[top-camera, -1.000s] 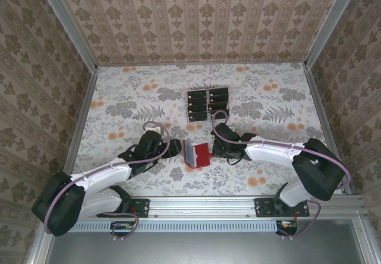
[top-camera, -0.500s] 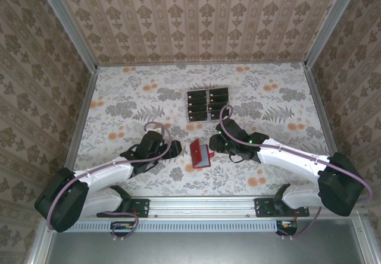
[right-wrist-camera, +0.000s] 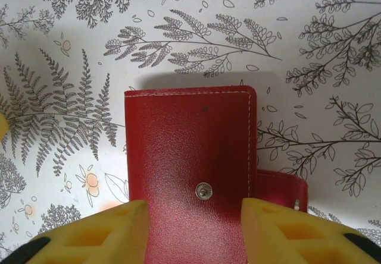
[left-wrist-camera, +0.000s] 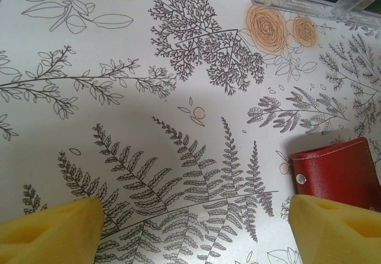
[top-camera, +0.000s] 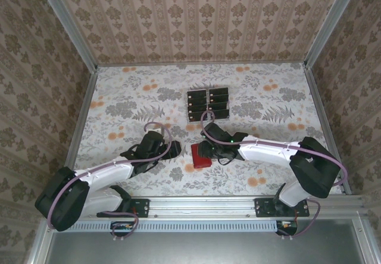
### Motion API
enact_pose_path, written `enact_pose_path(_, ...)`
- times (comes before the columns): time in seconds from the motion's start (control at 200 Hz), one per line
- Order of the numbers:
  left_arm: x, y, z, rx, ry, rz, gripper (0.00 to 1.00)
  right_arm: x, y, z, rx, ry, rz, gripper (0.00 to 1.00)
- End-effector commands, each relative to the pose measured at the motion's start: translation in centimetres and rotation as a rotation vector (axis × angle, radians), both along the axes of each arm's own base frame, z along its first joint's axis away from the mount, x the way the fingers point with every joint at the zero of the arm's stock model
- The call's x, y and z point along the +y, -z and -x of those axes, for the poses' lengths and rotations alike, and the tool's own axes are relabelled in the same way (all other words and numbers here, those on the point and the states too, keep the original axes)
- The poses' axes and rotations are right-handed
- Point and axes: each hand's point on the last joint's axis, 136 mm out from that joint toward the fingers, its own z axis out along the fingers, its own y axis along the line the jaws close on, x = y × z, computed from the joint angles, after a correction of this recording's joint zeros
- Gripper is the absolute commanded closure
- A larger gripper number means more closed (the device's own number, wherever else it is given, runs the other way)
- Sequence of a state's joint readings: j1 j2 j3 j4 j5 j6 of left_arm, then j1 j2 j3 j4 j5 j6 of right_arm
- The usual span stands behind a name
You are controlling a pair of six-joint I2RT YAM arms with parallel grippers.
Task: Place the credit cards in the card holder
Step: Open the card holder at the center of the table.
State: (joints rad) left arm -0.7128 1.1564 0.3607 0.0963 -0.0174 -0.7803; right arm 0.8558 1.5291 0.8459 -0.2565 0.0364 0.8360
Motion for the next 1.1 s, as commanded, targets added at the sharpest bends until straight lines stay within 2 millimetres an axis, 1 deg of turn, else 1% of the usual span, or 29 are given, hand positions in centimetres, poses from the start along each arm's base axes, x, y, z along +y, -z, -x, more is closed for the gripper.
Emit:
enact_pose_path(0.0,-0.2,-1.0,-0.6,-0.035,0.009,-0.008,0.17,0.4,-0.4,-0.5,-0.022,-0.004,0.008,0.49)
enact_pose_path(0.08,-0.3,-0.9,-0.6,-0.033,0.010,-0.007,0.16,0.2,0.1,-0.5,-0.018,-0.002,0.023,0.46)
enact_pose_path(0.28,-0.6,-0.9,-0.7,-0.031,0.016,-0.005,0.17,0.2,1.7,-0.5,0.012,-0.003,0.056,0.44)
enact_pose_path(0.415,-0.6,-0.9,-0.7,-0.030,0.017,-0.005,0.16,0.1,2.7,-0.5,0.031,-0.002,0.073,0.41)
enact_pose_path(0.575,-0.6,-1.0,-0.8,-0.033,0.016,-0.004,0.16,0.6,2.9,-0.5,0.044,-0.011,0.048,0.40)
enact_pose_path(0.815,-0.6,-0.9,-0.8,-0.034,0.017,-0.005,0.16,2.0,1.4,-0.4,0.031,-0.040,-0.045,0.41)
enact_pose_path(0.94,-0.6,-1.0,-0.8,-0.035,0.016,-0.005,0.16,2.9,0.3,-0.3,0.021,-0.054,-0.103,0.42)
enact_pose_path(1.095,-0.6,-1.0,-0.9,-0.037,0.016,-0.003,0.16,3.3,-1.1,-0.4,0.008,-0.054,-0.152,0.43)
